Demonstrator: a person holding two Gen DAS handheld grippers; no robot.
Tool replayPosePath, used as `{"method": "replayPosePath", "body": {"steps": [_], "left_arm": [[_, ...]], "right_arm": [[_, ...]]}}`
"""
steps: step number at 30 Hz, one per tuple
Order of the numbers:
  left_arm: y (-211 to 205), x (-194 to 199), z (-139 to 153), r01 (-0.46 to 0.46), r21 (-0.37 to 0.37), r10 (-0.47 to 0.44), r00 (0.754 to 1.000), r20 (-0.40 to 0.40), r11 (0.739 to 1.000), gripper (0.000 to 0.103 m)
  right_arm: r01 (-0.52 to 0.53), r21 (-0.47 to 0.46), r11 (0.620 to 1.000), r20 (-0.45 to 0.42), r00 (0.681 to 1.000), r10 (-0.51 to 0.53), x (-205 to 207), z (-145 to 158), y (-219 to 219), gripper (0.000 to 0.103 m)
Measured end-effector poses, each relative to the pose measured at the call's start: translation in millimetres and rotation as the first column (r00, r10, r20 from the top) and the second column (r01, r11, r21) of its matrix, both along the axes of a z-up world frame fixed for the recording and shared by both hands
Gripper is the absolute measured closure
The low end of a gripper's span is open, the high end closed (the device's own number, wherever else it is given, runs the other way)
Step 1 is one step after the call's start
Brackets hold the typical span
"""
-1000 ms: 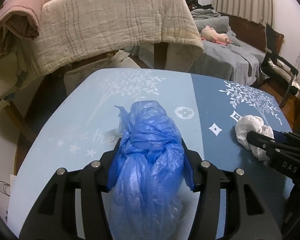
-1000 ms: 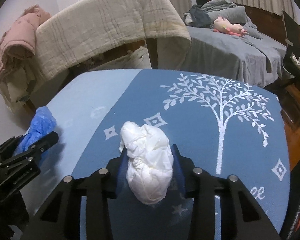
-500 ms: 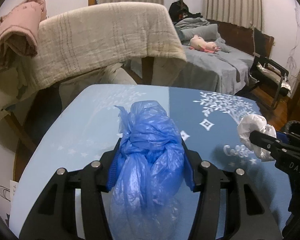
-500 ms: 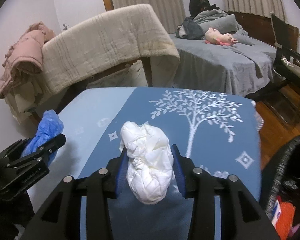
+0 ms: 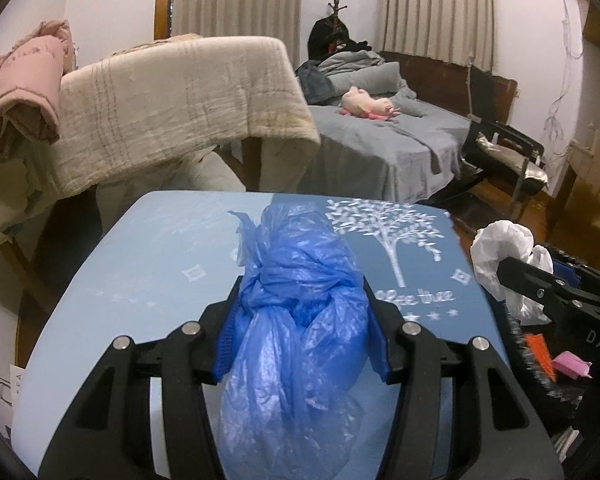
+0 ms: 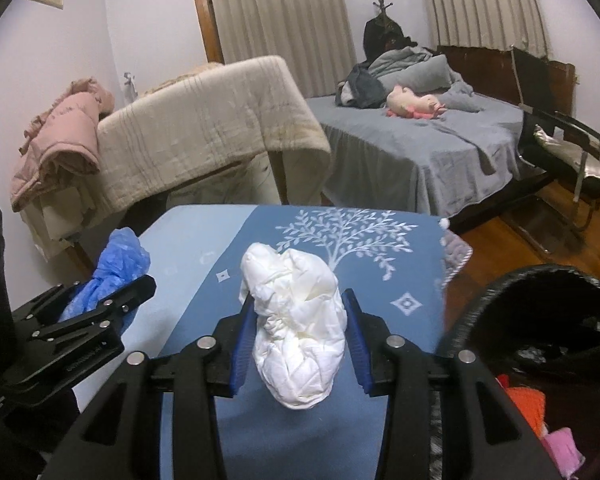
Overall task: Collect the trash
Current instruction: 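Carry the blue bag and white tissue over the black bin and open both tools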
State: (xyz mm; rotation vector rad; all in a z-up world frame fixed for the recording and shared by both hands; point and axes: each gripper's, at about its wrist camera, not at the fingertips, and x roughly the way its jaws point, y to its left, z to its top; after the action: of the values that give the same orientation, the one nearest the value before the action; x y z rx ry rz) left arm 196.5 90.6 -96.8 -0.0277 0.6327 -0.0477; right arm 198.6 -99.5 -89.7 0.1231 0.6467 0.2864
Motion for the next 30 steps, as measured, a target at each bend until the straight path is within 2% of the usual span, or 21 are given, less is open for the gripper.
{"method": "replayPosePath", "body": {"steps": [17, 30], "left_arm": [[-68, -47, 34, 0.127, -0.010, -0.126, 0.990, 0.058, 0.992, 0.051], [-119, -68, 49, 0.235, -0.003, -0.234, 0.968, 0.093, 0.972, 0.051]], "right_arm": [[0.077, 0.006, 0.997, 0.078, 0.994, -0.077, -66, 35, -62, 0.062], [0.162, -0.003, 0.987, 0.118, 0.980, -0.160, -100, 46, -108, 0.062]]}}
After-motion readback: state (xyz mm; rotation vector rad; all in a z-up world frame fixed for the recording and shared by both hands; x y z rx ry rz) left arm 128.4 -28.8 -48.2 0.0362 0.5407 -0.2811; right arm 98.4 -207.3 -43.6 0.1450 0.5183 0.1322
